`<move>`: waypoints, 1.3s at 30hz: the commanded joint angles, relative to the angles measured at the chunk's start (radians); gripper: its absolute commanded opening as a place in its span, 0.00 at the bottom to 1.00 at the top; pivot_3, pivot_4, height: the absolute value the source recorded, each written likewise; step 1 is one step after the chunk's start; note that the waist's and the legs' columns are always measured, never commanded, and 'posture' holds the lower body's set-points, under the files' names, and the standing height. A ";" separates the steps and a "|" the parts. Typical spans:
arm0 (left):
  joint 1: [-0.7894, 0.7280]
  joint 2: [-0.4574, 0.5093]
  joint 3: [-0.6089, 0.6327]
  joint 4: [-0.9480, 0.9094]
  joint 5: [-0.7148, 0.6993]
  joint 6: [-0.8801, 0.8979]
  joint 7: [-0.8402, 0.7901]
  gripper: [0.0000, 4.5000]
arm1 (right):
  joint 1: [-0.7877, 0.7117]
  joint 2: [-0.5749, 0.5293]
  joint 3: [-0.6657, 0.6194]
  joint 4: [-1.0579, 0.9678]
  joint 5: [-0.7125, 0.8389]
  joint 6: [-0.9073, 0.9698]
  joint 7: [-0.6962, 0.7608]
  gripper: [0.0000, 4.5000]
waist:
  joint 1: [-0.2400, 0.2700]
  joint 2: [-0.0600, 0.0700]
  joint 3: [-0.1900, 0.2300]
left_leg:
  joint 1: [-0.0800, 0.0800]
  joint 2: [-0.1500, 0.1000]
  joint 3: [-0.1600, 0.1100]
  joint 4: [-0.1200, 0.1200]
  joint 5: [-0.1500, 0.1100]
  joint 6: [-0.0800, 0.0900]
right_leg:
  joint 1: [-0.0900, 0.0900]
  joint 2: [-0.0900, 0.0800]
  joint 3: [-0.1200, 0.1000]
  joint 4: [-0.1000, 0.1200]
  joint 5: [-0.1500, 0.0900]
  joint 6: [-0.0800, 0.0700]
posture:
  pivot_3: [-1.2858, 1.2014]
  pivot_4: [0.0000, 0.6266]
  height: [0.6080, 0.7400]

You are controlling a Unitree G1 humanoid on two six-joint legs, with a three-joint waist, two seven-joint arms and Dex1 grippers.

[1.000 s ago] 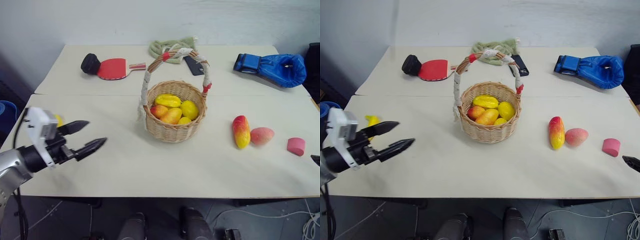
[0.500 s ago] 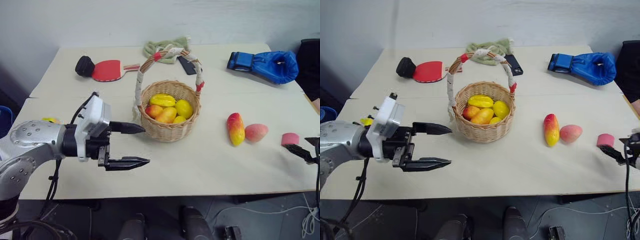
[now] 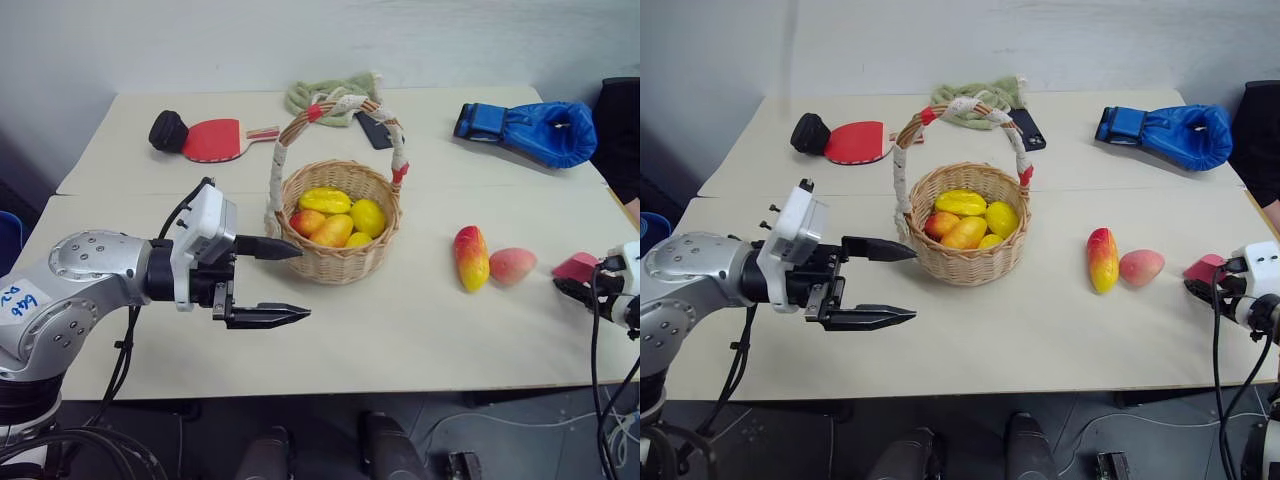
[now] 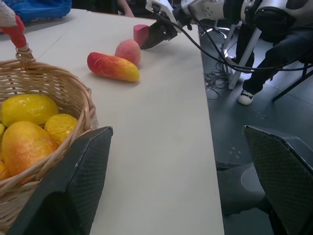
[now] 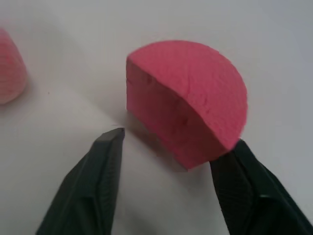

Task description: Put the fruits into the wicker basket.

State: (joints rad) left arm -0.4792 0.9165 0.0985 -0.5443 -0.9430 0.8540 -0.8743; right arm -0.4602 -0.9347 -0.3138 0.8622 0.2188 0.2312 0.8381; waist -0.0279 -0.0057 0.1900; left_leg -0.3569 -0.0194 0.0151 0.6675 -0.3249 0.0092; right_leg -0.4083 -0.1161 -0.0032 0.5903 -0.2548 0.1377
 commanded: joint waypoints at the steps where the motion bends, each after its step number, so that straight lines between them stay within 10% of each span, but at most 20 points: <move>1: -0.024 -0.009 0.009 -0.011 0.012 -0.021 0.002 1.00 | 0.038 -0.001 -0.067 -0.082 0.054 0.016 -0.012 0.33 | 0.000 0.000 0.000 | 0.000 0.000 0.000 0.000 0.000 0.000 | 0.000 0.000 0.000 0.000 0.000 0.000 | 0.52 0.24 1.00; 7: -0.044 -0.030 -0.017 0.010 0.049 -0.038 -0.011 1.00 | 0.123 0.004 -0.120 -0.210 0.097 0.054 -0.044 0.01 | 0.002 0.000 0.000 | 0.000 0.000 0.000 0.000 0.000 0.000 | 0.000 0.000 0.000 0.000 0.000 0.000 | 0.52 0.24 1.00; 23: -0.113 -0.090 -0.058 0.054 0.083 -0.053 -0.046 1.00 | 0.585 0.054 -0.449 -0.502 0.199 0.223 -0.163 0.00 | 0.013 -0.002 0.001 | 0.000 0.000 0.003 -0.001 -0.004 0.007 | 0.000 0.001 0.003 -0.003 0.001 0.001 | 0.52 0.24 1.00; 36: -0.091 -0.116 -0.023 0.074 0.116 -0.058 -0.014 1.00 | 0.672 -0.020 -0.547 -0.743 0.287 0.368 -0.035 0.98 | 0.006 -0.002 0.001 | 0.002 0.001 0.004 -0.001 -0.003 0.007 | 0.000 0.001 0.005 -0.001 0.002 0.000 | 0.52 0.24 1.00; 39: -0.026 -0.095 0.072 0.040 0.082 -0.024 0.044 1.00 | 0.739 -0.081 -0.608 -0.943 0.390 0.466 0.114 0.99 | 0.001 -0.002 0.001 | 0.001 0.004 0.005 -0.001 -0.004 0.008 | -0.001 0.001 0.006 -0.001 0.002 0.001 | 0.52 0.24 1.00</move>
State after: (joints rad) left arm -0.5223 0.8016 0.0931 -0.4661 -0.8377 0.8210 -0.8617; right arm 0.2659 -0.9666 -0.8529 0.0464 0.5339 0.6501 0.8678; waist -0.0271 -0.0075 0.1912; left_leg -0.3554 -0.0148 0.0201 0.6659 -0.3291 0.0168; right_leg -0.4089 -0.1147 0.0029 0.5891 -0.2525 0.1386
